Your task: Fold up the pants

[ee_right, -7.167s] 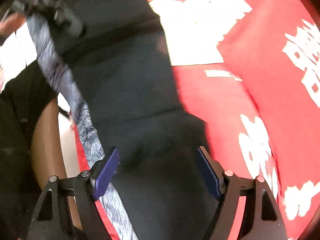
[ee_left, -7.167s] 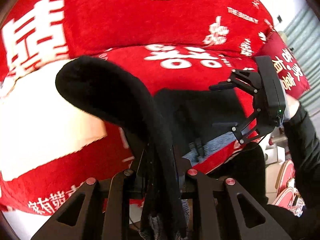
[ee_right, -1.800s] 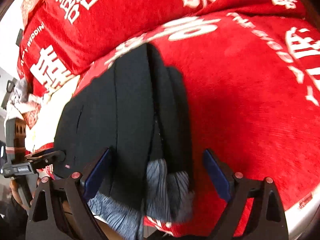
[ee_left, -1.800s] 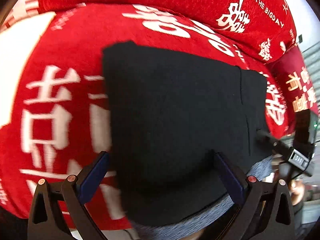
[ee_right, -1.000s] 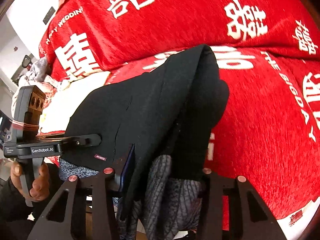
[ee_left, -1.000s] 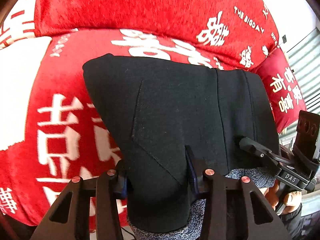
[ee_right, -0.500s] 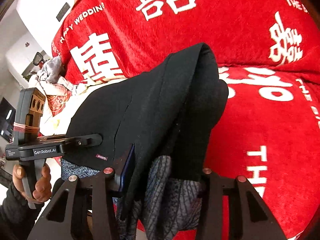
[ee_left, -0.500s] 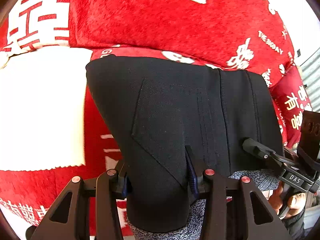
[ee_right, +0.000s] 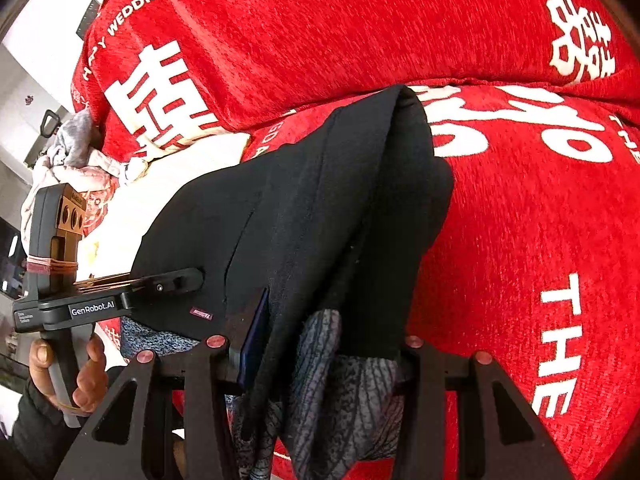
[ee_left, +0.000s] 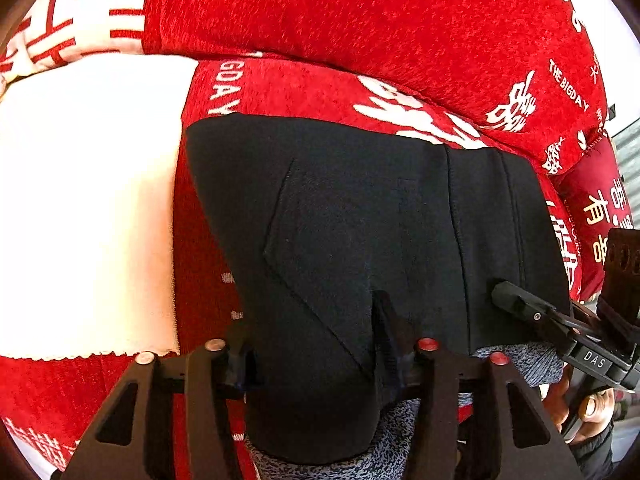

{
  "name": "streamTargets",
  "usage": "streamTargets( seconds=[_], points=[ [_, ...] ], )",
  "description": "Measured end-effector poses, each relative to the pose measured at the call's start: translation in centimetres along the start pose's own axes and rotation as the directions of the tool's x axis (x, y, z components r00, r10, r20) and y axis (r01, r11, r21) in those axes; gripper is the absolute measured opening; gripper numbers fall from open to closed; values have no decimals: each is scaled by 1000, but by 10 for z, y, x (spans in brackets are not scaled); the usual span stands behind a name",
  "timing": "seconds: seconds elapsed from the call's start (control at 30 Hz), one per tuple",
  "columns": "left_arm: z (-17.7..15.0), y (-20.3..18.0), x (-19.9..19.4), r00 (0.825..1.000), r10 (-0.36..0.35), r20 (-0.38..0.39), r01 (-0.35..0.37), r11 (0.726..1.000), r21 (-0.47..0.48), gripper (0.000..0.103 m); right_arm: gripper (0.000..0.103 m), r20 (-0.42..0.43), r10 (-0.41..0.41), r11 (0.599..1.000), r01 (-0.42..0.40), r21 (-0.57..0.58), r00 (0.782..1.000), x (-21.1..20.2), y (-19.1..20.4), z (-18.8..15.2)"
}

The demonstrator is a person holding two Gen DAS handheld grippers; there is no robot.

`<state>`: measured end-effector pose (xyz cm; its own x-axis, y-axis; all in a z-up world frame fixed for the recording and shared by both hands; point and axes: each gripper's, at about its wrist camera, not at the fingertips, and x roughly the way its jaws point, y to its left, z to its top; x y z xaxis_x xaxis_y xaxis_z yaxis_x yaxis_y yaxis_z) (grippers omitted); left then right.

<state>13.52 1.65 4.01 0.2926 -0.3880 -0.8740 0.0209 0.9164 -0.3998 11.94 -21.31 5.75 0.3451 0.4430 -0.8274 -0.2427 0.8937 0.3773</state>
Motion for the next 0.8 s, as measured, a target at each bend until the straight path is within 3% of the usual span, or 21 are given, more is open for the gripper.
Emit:
streamTargets(
  seconds=[0.07,0.13,0.27,0.33,0.43,0.5,0.6,0.7,0.8],
  points=[
    [-1,7,5,1000,0,-10,0,999,-32,72,60,-13,-22,1000,22,3,1000,6,-4,-1],
    [-3,12,4,1000,-10,-13,10,998,-65,74,75,-33,-55,998,56,21,998,10,-9,-1],
    [-5,10,-27,996,71,45,-69,997,-47,74,76,-5,-101,994,101,44,995,-13,-18,-1],
    [-12,0,-55,988,94,120,-92,995,-23,74,76,83,-159,987,161,-22,984,-42,-4,-3],
    [-28,-27,-81,983,-7,184,-4,998,56,74,82,181,-154,952,195,-237,971,-73,38,-18],
    [-44,-49,-73,985,-74,154,55,991,124,74,82,154,-103,911,155,-381,983,-71,62,-36],
    [-57,-57,-39,996,-32,83,20,990,139,74,82,83,-112,870,138,-474,990,-47,69,-58],
    [-66,-47,-10,999,-18,41,14,995,103,74,82,-3,-154,901,139,-410,988,-16,45,-66],
    [-66,-51,-19,999,-6,46,0,993,121,74,82,-4,-122,921,112,-373,993,-20,38,-66]
  ],
)
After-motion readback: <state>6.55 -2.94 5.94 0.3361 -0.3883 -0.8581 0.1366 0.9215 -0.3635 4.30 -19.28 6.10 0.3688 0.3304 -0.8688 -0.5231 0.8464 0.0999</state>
